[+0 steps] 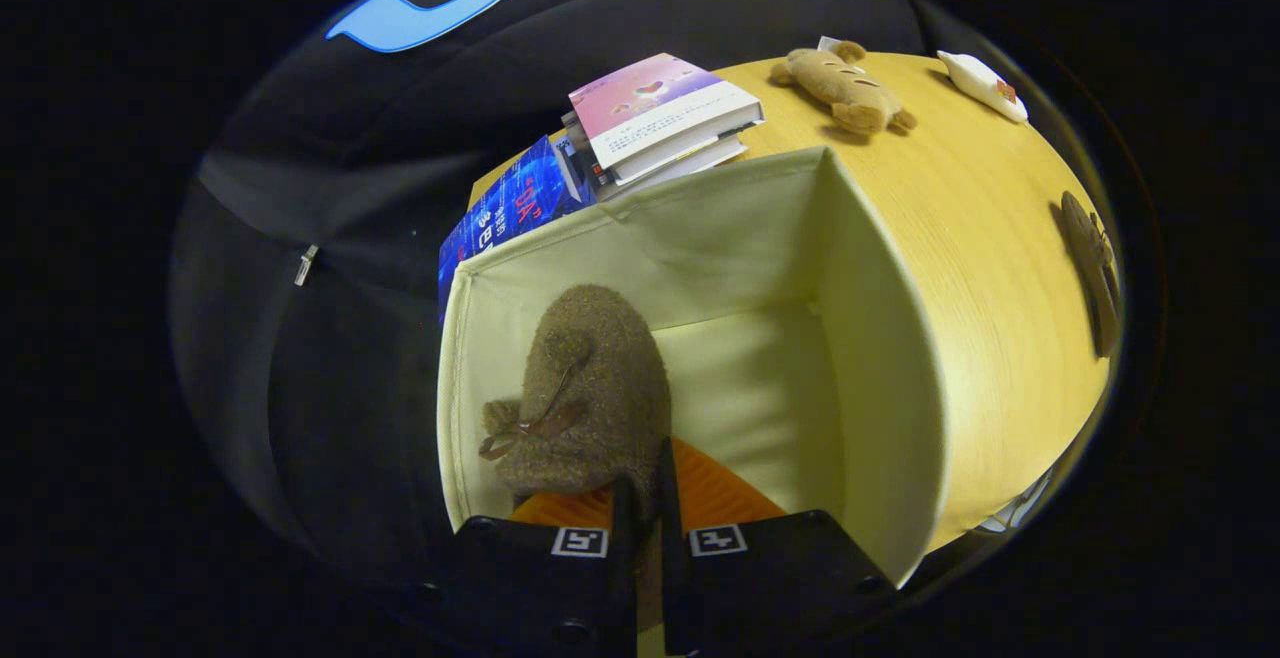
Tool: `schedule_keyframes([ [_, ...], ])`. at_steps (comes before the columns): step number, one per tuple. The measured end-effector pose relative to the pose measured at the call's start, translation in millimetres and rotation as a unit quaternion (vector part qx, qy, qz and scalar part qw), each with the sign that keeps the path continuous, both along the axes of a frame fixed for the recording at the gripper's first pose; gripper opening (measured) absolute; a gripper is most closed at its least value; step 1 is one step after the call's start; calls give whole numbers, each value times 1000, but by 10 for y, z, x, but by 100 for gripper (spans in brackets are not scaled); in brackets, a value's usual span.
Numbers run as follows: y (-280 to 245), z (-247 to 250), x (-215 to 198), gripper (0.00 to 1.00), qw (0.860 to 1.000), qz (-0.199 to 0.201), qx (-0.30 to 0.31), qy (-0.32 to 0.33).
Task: Open the storage box then place both shoes into the box .Put the left shoe in first, then the right shoe, with the right side of both shoes facing outward in a uniform manner.
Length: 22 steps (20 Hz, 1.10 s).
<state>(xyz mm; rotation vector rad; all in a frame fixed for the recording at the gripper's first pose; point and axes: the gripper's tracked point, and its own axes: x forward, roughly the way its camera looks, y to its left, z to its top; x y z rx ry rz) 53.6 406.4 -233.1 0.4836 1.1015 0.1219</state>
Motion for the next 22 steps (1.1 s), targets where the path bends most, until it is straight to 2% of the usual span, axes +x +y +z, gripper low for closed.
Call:
schedule_keyframes([
  [1,23,-33,-77,28,1000,12,-6,13],
  [2,27,-47,-169,32,999,24,-11,18],
  [3,75,11,-232,42,999,39,-2,13],
  [6,93,248,-331,100,998,66,20,-15],
  [11,-335,751,-394,99,992,86,21,-88],
  [15,-1075,974,-468,99,980,102,-35,-169],
  [22,-2578,1059,-640,99,953,108,-131,-252],
])
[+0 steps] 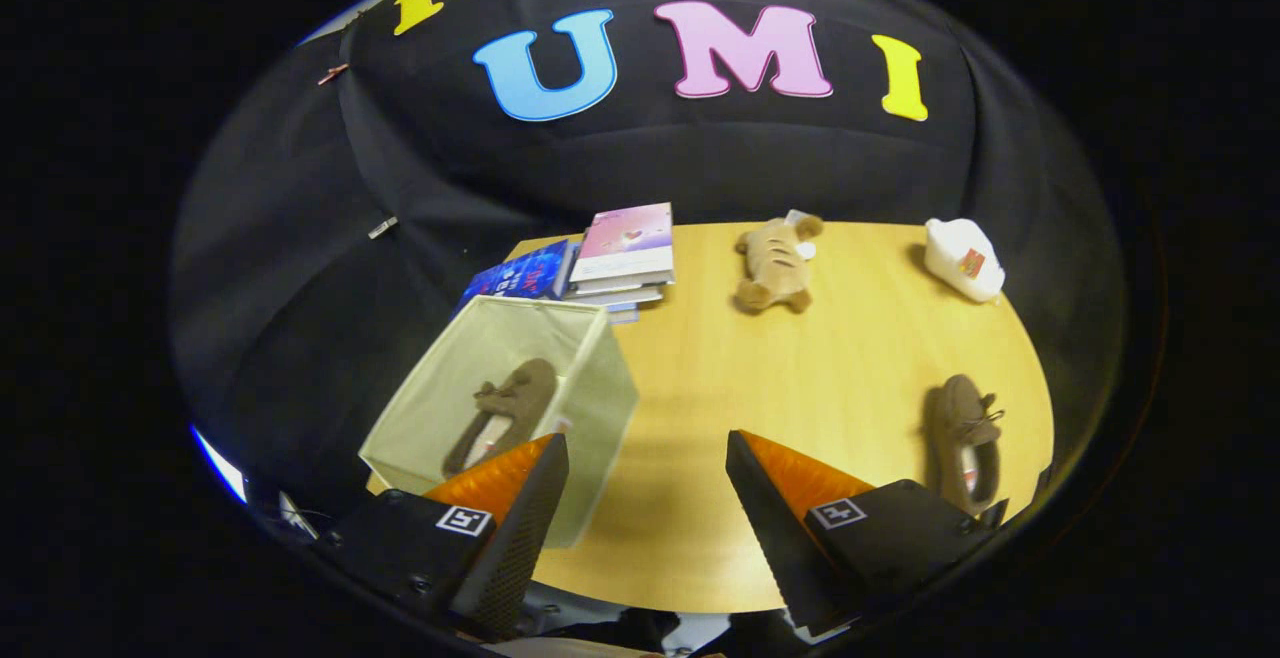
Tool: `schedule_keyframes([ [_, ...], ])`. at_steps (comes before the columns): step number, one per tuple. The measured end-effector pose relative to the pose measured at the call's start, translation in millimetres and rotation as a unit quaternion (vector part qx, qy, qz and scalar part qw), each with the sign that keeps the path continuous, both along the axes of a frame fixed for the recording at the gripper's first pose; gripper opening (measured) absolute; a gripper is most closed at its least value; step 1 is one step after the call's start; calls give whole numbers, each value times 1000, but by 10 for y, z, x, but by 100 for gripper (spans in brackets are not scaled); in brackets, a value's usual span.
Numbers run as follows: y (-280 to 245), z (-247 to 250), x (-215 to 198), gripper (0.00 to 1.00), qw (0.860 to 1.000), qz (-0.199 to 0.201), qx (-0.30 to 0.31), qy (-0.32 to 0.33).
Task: Open the storage box then place both shoes into the box .Put the left shoe in first, then the right shoe, with the right side of both shoes facing outward in a uniform manner.
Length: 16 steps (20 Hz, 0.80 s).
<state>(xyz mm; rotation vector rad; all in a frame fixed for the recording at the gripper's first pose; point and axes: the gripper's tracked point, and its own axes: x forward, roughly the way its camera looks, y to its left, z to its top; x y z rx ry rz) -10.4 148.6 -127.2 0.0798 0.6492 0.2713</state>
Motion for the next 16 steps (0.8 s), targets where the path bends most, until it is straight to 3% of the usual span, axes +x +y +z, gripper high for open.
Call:
schedule_keyframes([
  [10,-2113,-451,-68,99,995,-78,-62,15],
  [16,-3097,-844,19,99,989,-98,-100,38],
])
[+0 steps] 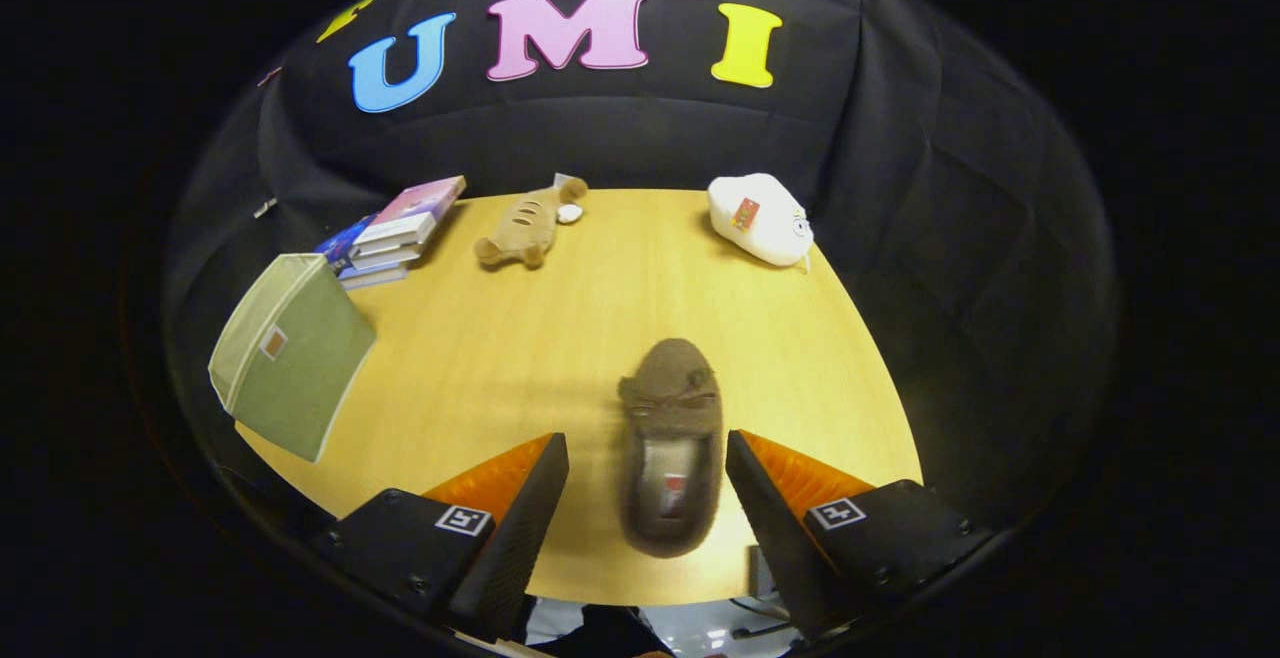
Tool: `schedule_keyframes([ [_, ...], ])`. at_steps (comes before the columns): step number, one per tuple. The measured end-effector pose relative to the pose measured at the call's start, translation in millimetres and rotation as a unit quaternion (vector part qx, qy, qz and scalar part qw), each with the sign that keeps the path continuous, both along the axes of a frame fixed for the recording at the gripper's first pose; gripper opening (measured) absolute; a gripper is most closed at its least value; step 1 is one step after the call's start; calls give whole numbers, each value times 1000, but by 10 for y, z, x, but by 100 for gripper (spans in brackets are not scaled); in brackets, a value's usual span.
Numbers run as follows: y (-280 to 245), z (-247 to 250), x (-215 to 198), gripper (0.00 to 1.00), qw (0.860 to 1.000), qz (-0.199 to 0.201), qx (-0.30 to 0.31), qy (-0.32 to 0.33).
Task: Open the storage box then place both shoes into the box .Put the left shoe in first, then the right shoe, with the right side of both shoes facing outward in a uniform manner.
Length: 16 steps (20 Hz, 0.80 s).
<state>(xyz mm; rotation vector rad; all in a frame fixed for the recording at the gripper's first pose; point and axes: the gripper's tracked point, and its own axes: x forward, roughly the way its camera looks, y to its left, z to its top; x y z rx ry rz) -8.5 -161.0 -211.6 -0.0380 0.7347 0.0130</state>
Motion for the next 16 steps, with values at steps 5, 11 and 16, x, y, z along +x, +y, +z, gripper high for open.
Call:
schedule_keyframes([
  [5,-406,-578,127,99,999,2,-13,50],
  [11,-442,-983,445,99,996,-34,30,83],
  [16,-316,-1124,549,71,991,-45,69,104],
])
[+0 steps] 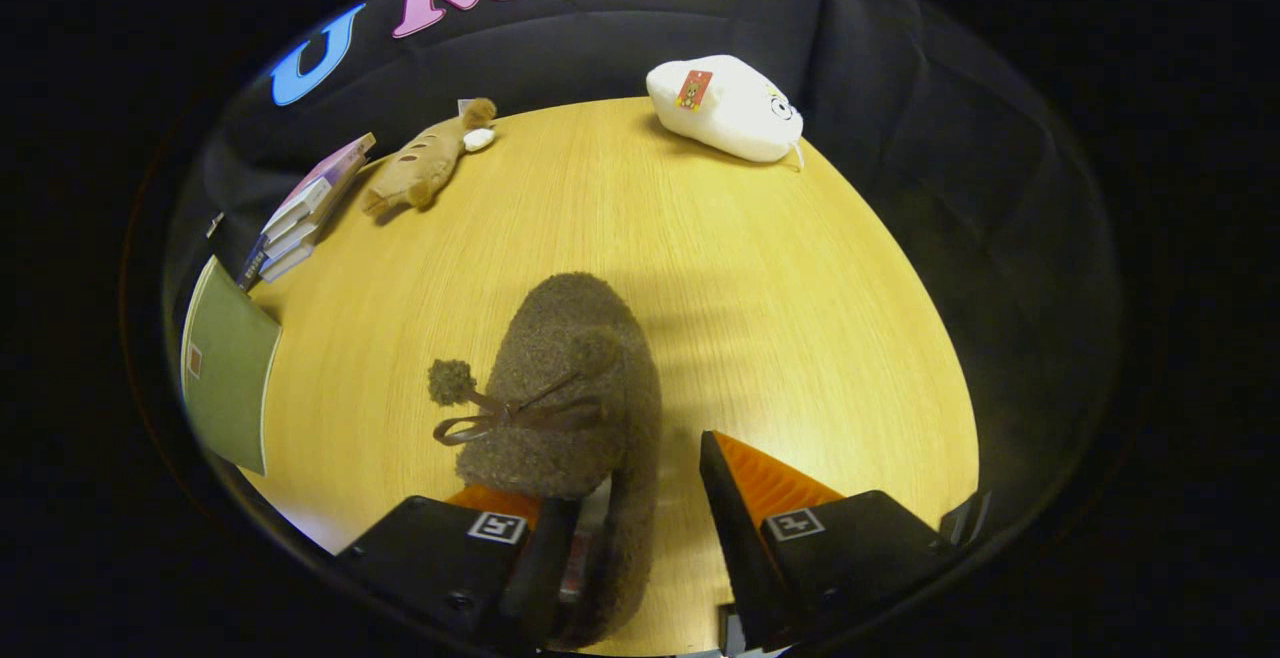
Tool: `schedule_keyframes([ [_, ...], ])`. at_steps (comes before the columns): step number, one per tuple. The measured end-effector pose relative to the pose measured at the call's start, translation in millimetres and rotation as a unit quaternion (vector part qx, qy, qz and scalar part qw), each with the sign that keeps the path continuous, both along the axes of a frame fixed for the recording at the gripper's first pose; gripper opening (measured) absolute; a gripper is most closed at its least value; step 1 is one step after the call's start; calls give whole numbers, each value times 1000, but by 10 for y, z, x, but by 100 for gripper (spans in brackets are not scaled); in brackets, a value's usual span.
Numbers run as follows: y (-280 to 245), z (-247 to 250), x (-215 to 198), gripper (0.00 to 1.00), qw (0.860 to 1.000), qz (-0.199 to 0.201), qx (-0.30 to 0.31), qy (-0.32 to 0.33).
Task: Open the storage box then place both shoes into the box .Put the left shoe in first, then the right shoe, with the right side of both shoes facing outward in a uniform manner.
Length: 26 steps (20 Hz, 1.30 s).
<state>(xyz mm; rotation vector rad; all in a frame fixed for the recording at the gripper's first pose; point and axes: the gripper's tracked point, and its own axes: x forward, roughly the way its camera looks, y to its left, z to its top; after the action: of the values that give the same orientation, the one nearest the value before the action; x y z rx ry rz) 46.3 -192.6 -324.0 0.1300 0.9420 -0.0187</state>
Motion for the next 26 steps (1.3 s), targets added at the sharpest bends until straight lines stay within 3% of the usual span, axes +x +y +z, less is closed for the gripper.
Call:
schedule_keyframes([
  [2,29,-32,13,43,1000,-5,3,4],
  [3,29,-37,13,38,1000,-5,4,9],
  [6,-41,-23,-15,39,1000,-20,8,19],
  [7,-46,-34,14,24,999,-29,13,19],
  [9,-53,-26,6,13,999,-33,6,19],
  [11,-30,-6,-28,7,999,-29,9,18],
  [19,173,599,-237,6,994,-91,56,3],
  [26,1069,1536,-278,6,993,-66,86,-50],
])
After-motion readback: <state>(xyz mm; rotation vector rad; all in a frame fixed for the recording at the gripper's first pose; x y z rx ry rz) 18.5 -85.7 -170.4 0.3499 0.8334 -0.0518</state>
